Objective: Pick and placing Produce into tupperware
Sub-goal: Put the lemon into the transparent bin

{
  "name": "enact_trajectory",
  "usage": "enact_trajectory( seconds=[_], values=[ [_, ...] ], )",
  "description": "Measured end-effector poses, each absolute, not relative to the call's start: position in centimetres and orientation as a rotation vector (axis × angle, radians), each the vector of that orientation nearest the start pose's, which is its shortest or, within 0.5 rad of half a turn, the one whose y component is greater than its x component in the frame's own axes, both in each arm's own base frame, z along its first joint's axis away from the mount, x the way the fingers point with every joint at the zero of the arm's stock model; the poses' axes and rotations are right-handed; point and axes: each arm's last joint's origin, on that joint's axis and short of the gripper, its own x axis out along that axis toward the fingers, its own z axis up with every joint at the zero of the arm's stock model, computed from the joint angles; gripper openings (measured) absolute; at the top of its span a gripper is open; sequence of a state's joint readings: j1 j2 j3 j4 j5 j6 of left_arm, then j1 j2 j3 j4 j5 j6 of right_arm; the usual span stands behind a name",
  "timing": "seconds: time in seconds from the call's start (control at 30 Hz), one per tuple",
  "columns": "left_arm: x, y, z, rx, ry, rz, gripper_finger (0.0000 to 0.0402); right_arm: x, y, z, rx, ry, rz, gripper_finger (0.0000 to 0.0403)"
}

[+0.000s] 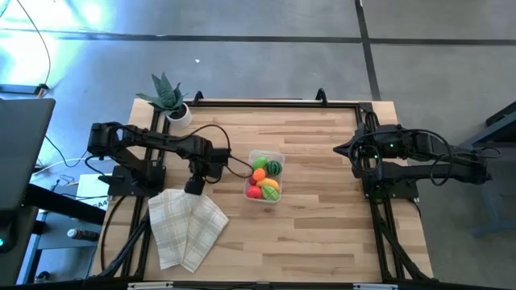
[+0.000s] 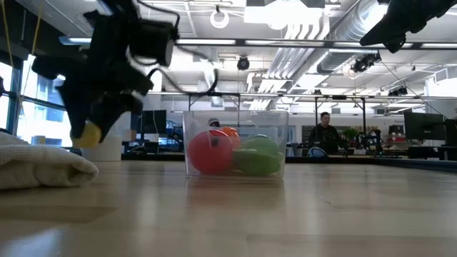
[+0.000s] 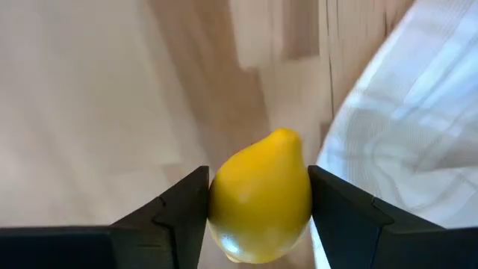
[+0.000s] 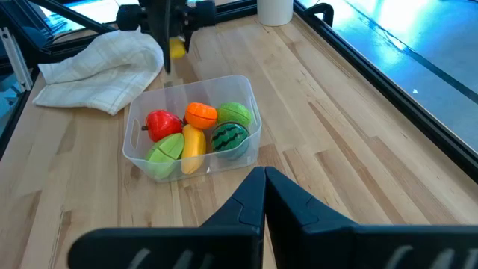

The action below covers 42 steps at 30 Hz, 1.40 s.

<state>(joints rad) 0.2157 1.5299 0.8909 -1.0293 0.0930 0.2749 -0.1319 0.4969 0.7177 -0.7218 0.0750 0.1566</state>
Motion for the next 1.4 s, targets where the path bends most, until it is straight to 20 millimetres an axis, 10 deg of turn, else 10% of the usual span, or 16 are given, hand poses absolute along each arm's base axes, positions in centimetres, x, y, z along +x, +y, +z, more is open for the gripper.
enact_trajectory(
  seconds=[0.67, 1.03, 1.4],
  values=[
    [32.1, 5.9, 32.2, 0.321, 1.123, -0.027, 0.0198, 9.7, -1.5, 29.5, 0.167, 0.485, -0.241, 0.0000],
    [39.8, 5.7, 30.4, 0.407, 1.113, -0.229, 0.0199, 9.7, -1.5, 29.5, 0.167, 0.485, -0.242, 0.0000],
    [43.5, 4.7, 25.7, 0.425, 1.165, -0.366, 0.0200, 9.7, -1.5, 29.5, 0.167, 0.485, -0.242, 0.0000]
  ],
)
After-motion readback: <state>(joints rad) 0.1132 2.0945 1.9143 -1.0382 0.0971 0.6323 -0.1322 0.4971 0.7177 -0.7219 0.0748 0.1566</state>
